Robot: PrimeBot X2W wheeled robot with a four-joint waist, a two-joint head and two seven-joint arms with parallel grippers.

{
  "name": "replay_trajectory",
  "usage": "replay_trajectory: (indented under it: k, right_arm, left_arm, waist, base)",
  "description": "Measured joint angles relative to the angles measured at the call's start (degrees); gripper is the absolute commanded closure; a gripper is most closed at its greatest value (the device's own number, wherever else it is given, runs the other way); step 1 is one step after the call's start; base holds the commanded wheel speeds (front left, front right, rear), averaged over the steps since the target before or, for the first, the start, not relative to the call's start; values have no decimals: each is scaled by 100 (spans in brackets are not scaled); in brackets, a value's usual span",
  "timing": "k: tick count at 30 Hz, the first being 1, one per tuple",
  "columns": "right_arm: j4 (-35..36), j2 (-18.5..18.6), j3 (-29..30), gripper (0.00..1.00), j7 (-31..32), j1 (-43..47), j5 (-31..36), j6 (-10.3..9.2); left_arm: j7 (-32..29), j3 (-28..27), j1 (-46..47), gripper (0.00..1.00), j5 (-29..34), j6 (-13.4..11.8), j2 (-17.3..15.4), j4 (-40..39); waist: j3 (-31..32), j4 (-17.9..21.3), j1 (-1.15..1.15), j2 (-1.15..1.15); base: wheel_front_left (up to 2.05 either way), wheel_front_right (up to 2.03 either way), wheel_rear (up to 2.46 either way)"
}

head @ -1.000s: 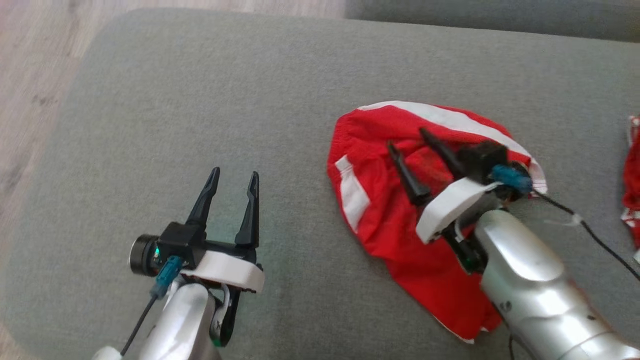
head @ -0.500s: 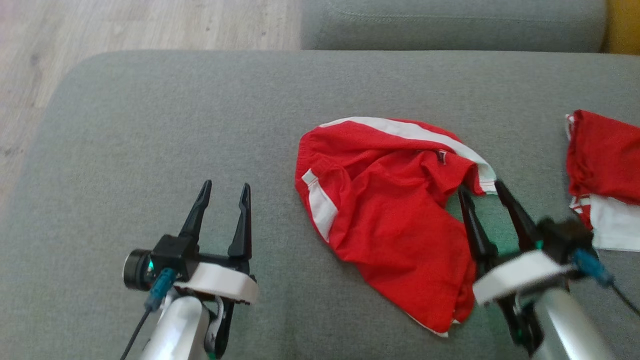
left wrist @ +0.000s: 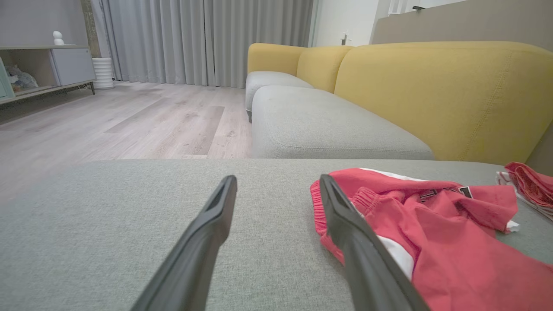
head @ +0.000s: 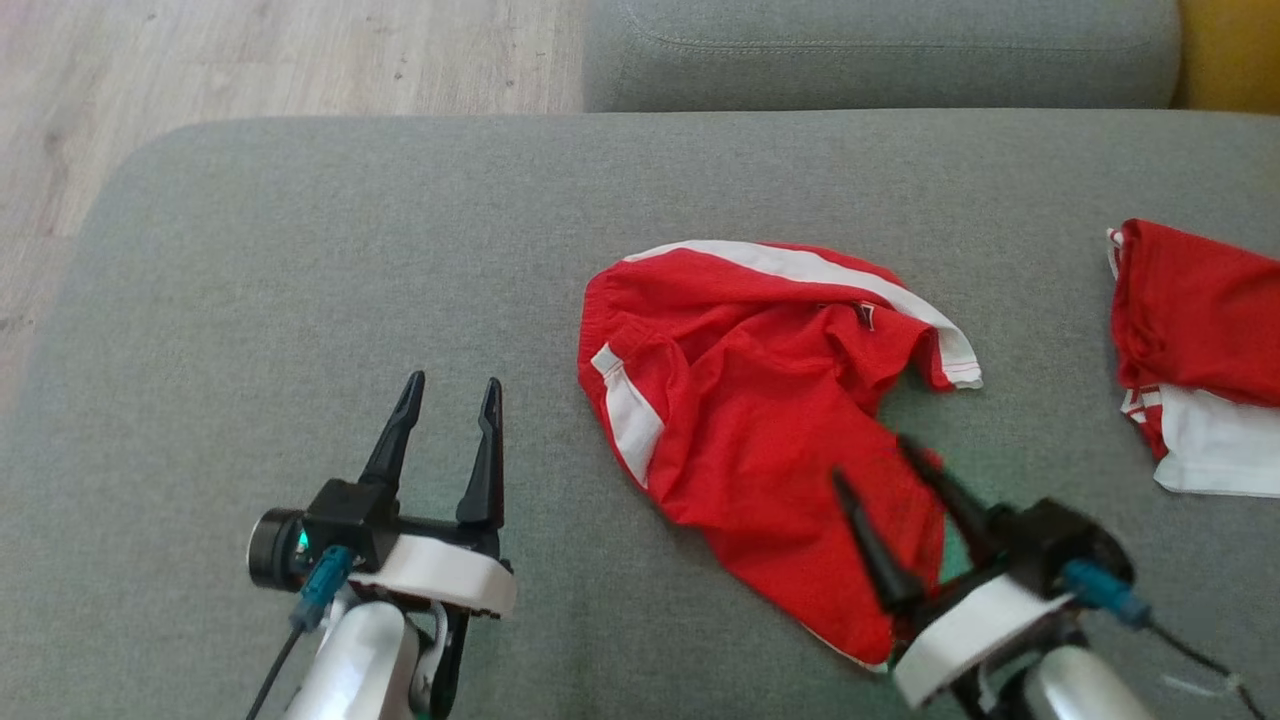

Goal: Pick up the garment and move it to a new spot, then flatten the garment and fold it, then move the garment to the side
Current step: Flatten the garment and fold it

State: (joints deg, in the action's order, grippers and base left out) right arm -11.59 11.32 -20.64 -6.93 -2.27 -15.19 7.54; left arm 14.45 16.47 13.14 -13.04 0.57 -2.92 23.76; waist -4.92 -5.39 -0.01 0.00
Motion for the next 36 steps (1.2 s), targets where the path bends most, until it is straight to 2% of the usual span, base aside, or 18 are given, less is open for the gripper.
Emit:
replay_trajectory:
  k: [8, 21, 22, 23, 24, 25, 36]
  right_arm:
    - [-233, 405, -1114, 0, 547, -70, -143, 0]
    - [-967, 614, -1712, 0, 994, -573, -339, 0]
    - [-1007, 615, -1730, 29, 1028, -609, -396, 0]
    - [-1037, 623, -1762, 29, 1038, -648, -426, 0]
    - [-1058, 626, -1764, 84, 1037, -678, -456, 0]
    - [-1079, 626, -1761, 100, 1022, -698, -504, 0]
    - [-912, 864, -1382, 100, 900, -728, -1025, 0]
  left_arm:
    - [0, 16, 5, 0, 0, 2, 3, 14]
    - [0, 24, 71, 0, 0, 4, 9, 29]
    - [0, 24, 73, 0, 0, 7, 9, 29]
    - [0, 24, 73, 0, 0, 41, 9, 30]
    - [0, 24, 73, 0, 0, 46, 9, 30]
    - [0, 24, 73, 0, 0, 46, 10, 34]
    - [0, 12, 71, 0, 10, 45, 11, 67]
  waist:
    - [-61, -126, 0, 0]
    - [-292, -392, 1, 0]
    - [-303, -402, 1, 0]
    - [-312, -411, 1, 0]
    - [-316, -417, 1, 0]
    - [-315, -419, 1, 0]
    - [-153, -259, 1, 0]
  base:
    - [0, 0, 0]
    - [0, 0, 0]
    - [0, 0, 0]
    - [0, 0, 0]
    - [0, 0, 0]
    - [0, 0, 0]
    - [0, 0, 0]
